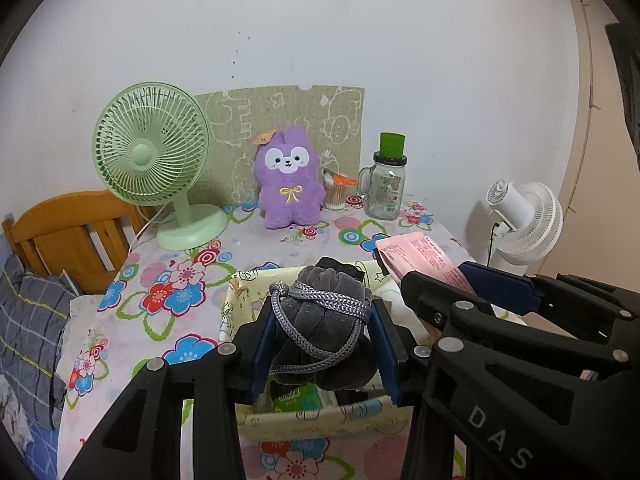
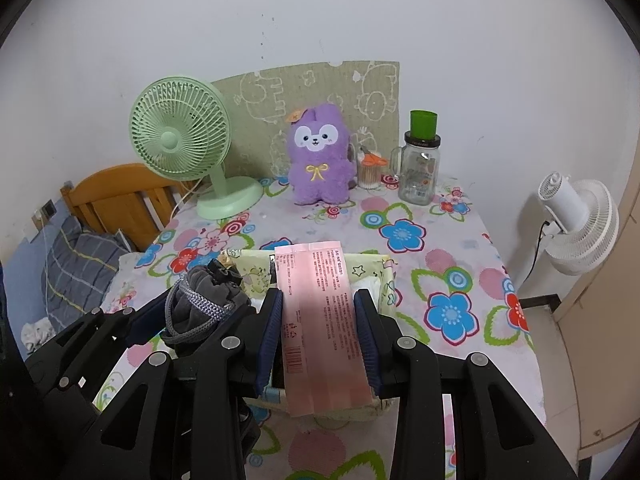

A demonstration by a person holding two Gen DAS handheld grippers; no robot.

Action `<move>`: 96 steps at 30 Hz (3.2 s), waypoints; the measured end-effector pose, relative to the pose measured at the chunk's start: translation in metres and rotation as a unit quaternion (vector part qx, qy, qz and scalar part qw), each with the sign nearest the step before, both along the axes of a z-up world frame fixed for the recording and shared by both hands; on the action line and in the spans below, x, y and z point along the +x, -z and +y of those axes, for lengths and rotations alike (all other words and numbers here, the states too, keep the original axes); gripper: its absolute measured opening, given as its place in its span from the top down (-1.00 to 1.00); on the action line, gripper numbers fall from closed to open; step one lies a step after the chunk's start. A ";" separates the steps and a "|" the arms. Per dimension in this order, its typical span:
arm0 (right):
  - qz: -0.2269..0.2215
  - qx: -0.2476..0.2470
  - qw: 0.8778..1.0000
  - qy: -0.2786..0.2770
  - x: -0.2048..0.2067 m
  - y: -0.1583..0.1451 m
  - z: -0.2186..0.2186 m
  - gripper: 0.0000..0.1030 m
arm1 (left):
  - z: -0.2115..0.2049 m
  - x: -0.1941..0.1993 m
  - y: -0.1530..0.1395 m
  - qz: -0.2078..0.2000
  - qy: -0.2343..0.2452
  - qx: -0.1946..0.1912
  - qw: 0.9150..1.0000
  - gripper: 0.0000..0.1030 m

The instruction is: Organize soft objects

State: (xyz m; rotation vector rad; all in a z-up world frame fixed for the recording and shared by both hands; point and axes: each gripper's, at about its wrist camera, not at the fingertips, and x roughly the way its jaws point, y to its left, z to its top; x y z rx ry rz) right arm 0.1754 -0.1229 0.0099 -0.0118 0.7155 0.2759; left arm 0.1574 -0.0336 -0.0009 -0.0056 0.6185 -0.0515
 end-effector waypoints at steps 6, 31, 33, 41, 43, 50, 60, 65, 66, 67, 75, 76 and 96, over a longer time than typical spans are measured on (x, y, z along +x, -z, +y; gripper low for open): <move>0.012 0.005 1.000 -0.002 0.019 0.008 0.002 0.24 | 0.001 0.019 0.008 0.016 -0.001 0.002 1.000 0.12; 0.065 0.001 0.998 -0.010 0.073 0.048 0.018 0.24 | 0.020 0.061 0.042 0.061 -0.012 0.012 0.998 -0.61; 0.068 0.004 0.998 -0.013 0.075 0.050 0.020 0.24 | 0.019 0.059 0.042 0.060 -0.010 0.020 0.998 -0.62; 0.089 0.009 0.996 -0.025 0.079 0.062 0.028 0.19 | 0.023 0.052 0.048 0.067 -0.014 0.037 0.997 -0.68; 0.093 0.009 0.995 -0.027 0.079 0.064 0.030 0.19 | 0.025 0.050 0.050 0.071 -0.011 0.037 0.997 -0.71; 0.108 0.011 0.993 -0.036 0.075 0.070 0.037 -0.04 | 0.029 0.038 0.052 0.074 -0.010 0.035 0.997 -0.80; 0.090 -0.005 0.996 -0.012 0.055 0.060 0.029 -0.30 | 0.031 0.021 0.047 0.065 -0.010 0.027 0.997 -0.85; 0.080 -0.012 0.997 -0.001 0.040 0.054 0.022 -0.37 | 0.030 0.010 0.043 0.056 -0.011 0.021 0.998 -0.87; 0.077 -0.011 0.997 0.002 0.036 0.052 0.020 -0.37 | 0.030 0.007 0.042 0.053 -0.010 0.019 0.998 -0.87; 0.072 -0.011 0.997 0.005 0.031 0.050 0.019 -0.39 | 0.028 0.004 0.041 0.048 -0.008 0.018 0.999 -0.87; 0.043 -0.015 0.999 0.011 0.003 0.037 0.006 -0.57 | 0.018 -0.019 0.032 0.029 -0.005 0.020 0.999 -0.89; 0.037 -0.015 0.999 0.011 -0.002 0.035 0.004 -0.58 | 0.017 -0.021 0.030 0.028 -0.006 0.020 0.999 -0.90; -0.023 -0.021 0.999 0.043 -0.067 0.022 -0.039 -0.72 | 0.003 -0.072 0.020 -0.017 -0.024 0.037 0.999 -0.99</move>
